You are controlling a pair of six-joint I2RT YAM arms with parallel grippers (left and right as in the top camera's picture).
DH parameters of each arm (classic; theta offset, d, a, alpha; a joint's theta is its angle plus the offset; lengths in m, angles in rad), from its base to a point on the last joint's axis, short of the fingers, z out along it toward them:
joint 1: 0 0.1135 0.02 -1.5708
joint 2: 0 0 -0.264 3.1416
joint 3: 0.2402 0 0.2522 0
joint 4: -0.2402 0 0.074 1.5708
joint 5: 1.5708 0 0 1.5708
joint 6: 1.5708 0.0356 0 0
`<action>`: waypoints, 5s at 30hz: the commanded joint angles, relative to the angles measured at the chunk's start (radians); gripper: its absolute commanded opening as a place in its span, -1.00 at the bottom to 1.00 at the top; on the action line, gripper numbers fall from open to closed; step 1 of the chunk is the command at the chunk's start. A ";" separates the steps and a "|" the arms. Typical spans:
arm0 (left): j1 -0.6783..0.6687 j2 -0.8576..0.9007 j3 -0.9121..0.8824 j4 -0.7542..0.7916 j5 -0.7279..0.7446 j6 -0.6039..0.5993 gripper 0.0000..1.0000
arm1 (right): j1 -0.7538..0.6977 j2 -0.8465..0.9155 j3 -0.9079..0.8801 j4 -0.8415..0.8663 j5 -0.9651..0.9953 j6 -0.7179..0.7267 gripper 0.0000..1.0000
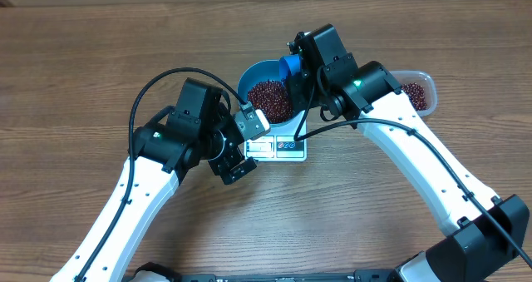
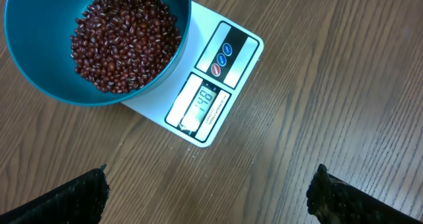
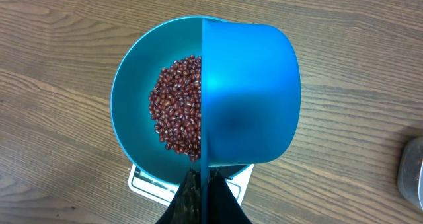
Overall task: Scoop item into bowl and weigh 150g on scale
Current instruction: 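Hold the tipped scoop over the bowl while the scale settles, then lift the scoop with the right gripper back toward the bean tub, then dip the scoop into the tub of red beans and lift it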
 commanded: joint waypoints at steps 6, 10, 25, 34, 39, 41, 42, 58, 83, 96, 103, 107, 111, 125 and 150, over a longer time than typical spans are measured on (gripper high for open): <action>-0.002 0.005 -0.005 0.004 0.008 0.019 0.99 | -0.004 -0.002 0.029 0.003 -0.001 0.003 -0.92; -0.002 0.005 -0.005 0.004 0.008 0.019 0.99 | -0.004 -0.002 0.029 0.003 -0.001 -0.005 -0.93; -0.002 0.005 -0.005 0.004 0.008 0.019 0.99 | -0.004 -0.001 0.029 -0.001 -0.001 -0.035 -0.93; -0.002 0.005 -0.005 0.004 0.008 0.019 0.99 | -0.004 -0.001 0.029 -0.005 -0.002 -0.069 -0.92; -0.002 0.005 -0.005 0.004 0.008 0.019 0.99 | -0.004 0.000 0.029 -0.006 -0.003 -0.073 -0.92; -0.002 0.005 -0.005 0.004 0.008 0.019 0.99 | -0.004 0.000 0.029 -0.011 -0.005 -0.077 -0.93; -0.002 0.005 -0.005 0.004 0.008 0.019 0.99 | -0.004 0.000 0.029 -0.013 -0.005 -0.077 -0.93; -0.002 0.005 -0.005 0.004 0.008 0.019 0.99 | -0.004 0.000 0.029 -0.007 -0.001 -0.053 -0.93; -0.002 0.005 -0.005 0.004 0.008 0.019 0.99 | -0.167 0.000 0.029 -0.019 -0.384 0.238 -0.93; -0.002 0.005 -0.005 0.004 0.008 0.019 0.99 | -0.342 0.000 0.029 0.023 -0.657 0.240 -0.93; -0.002 0.005 -0.005 0.004 0.008 0.019 0.99 | -0.468 0.000 0.029 0.021 -0.657 0.240 -0.93; -0.002 0.005 -0.005 0.004 0.008 0.019 0.99 | -0.563 0.000 0.029 0.003 -0.656 0.235 -0.93; -0.002 0.005 -0.005 0.004 0.008 0.019 0.99 | -0.637 0.000 0.029 -0.032 -0.655 0.196 -0.93; -0.002 0.005 -0.005 0.004 0.008 0.019 0.99 | -0.708 0.000 0.029 -0.190 -0.388 0.080 -0.93; -0.002 0.005 -0.005 0.004 0.008 0.019 1.00 | -0.590 0.001 0.027 -0.205 0.140 0.051 -0.92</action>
